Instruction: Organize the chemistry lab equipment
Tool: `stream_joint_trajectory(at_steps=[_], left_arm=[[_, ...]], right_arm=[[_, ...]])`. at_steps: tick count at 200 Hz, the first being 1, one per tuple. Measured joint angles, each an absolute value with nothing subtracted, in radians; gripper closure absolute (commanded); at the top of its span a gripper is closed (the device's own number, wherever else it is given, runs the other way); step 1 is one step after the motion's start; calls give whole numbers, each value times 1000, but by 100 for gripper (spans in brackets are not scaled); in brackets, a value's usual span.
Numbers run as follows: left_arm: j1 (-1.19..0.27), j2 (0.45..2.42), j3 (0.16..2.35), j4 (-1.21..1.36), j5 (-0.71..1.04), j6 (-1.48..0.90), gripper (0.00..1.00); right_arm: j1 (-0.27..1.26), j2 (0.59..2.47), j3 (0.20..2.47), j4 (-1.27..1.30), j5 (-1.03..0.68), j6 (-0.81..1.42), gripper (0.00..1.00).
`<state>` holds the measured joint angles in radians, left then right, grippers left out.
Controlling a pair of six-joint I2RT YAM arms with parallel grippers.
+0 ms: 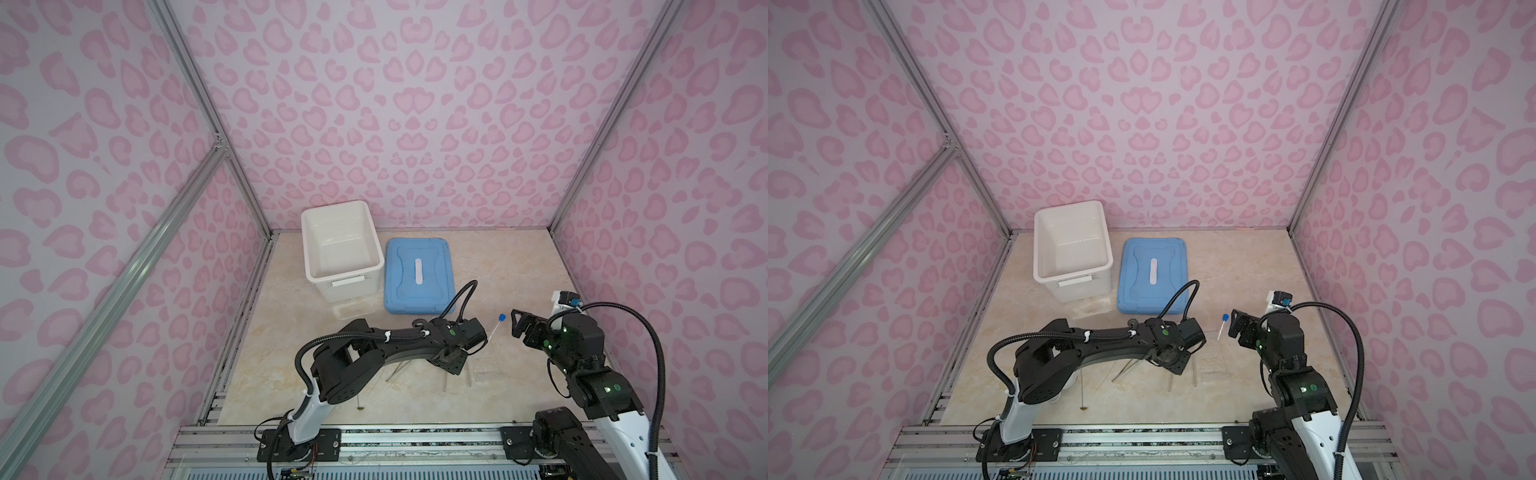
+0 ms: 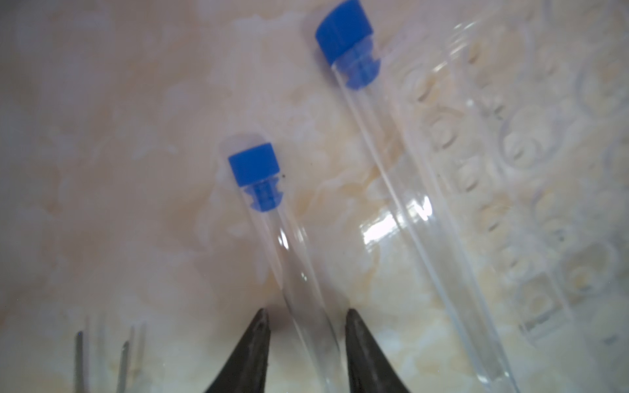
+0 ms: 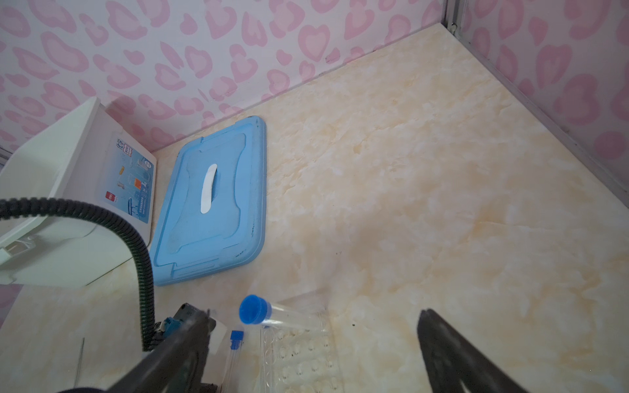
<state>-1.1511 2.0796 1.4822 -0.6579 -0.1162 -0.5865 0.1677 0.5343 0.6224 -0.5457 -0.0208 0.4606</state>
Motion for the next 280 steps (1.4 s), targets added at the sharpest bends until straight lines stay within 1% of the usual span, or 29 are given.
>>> stream_joint_trajectory(at_steps=[12, 15, 18, 50, 57, 104, 111, 131, 135, 139, 212, 280], left_arm=[[-1152, 2068, 1467, -660, -101, -586, 61], [-1152, 2066, 1464, -661, -99, -586, 66], [-1152, 2065, 1462, -662, -96, -586, 67], [-1152, 2038, 1423, -662, -64, -586, 69], [-1152, 2032, 1413, -662, -59, -586, 72], [-1152, 2016, 1388, -657, -47, -593, 76], [-1152, 2016, 1388, -657, -45, -593, 79], [-1152, 2017, 1389, -657, -43, -593, 80], [-1151, 2016, 1389, -657, -43, -593, 84], [-1150, 2016, 1388, -656, -41, -593, 85], [-1116, 1943, 1290, -593, -12, -597, 84], [-1110, 1752, 1168, -419, -43, -559, 85]], right_arm=[[168, 535, 620, -545, -25, 461, 4], [168, 535, 620, -545, -27, 461, 4], [168, 535, 620, -545, -27, 461, 4], [168, 534, 620, -545, -27, 468, 4], [168, 532, 620, -546, -27, 469, 5], [168, 541, 620, -544, -35, 478, 5], [168, 545, 620, -544, -35, 478, 5], [167, 555, 620, -543, -46, 478, 5], [167, 557, 621, -544, -47, 478, 5], [167, 558, 622, -543, -51, 478, 5], [167, 571, 643, -542, -80, 474, 6], [165, 605, 730, -544, -152, 467, 7]])
